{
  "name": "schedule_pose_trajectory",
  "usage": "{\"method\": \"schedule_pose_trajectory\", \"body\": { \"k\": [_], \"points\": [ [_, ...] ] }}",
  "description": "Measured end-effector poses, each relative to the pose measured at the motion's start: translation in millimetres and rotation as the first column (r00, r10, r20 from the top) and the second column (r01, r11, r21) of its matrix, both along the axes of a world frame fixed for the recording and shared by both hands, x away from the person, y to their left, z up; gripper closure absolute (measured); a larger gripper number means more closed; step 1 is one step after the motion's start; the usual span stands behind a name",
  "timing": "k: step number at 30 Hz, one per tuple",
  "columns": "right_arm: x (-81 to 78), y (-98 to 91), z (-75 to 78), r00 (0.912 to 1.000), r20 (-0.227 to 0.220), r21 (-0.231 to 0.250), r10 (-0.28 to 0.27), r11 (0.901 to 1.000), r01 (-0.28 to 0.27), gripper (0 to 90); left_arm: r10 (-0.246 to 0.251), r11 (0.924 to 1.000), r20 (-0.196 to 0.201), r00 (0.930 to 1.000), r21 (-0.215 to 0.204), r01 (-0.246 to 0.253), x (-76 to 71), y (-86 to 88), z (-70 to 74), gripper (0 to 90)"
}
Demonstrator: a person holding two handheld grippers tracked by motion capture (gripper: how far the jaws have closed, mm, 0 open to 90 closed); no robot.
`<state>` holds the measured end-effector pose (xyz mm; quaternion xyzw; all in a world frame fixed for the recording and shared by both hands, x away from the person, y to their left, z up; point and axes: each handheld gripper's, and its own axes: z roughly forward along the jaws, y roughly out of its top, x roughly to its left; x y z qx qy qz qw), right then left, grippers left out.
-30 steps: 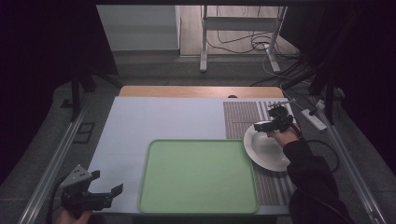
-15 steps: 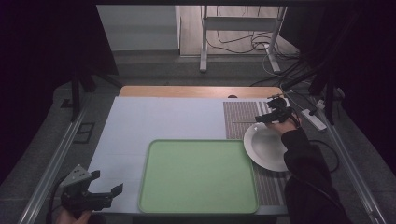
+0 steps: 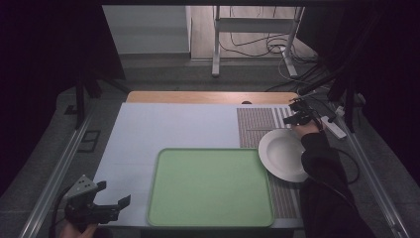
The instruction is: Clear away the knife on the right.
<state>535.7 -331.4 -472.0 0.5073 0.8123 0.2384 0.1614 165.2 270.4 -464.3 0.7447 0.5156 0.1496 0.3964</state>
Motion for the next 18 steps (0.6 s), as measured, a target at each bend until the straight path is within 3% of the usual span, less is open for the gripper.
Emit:
{"method": "schedule_pose_trajectory", "body": {
  "k": [5,6,10,13,18],
  "points": [
    [8.8,-9.4,-12.7,0.9990,-0.012,-0.039,-0.043,0.9983,0.043,90.0,0.001,1.0000,-0.001,1.0000,0.000,-0.001,0.0,0.0,0.0,0.6],
    [9.7,-12.9,-16.7,0.9980,-0.013,-0.072,-0.061,0.9956,0.060,90.0,0.001,1.0000,-0.001,1.0000,0.001,-0.001,0.0,0.0,0.0,0.6],
    [9.7,-20.3,-21.6,0.9965,-0.016,-0.116,-0.082,0.9900,0.079,90.0,0.001,1.0000,0.000,1.0000,0.001,-0.001,-0.3,0.0,0.0,0.7],
    [7.3,-29.8,-22.2,0.9951,-0.020,-0.116,-0.097,0.9888,0.094,90.0,0.002,1.0000,0.001,1.0000,0.000,-0.002,-0.4,-0.2,-0.1,0.7],
    [-1.1,-41.2,-21.3,0.9930,-0.063,-0.109,-0.100,0.9897,0.093,90.0,0.001,1.0000,0.003,1.0000,0.003,-0.001,-0.5,-0.5,0.0,0.7]
  ]
}}
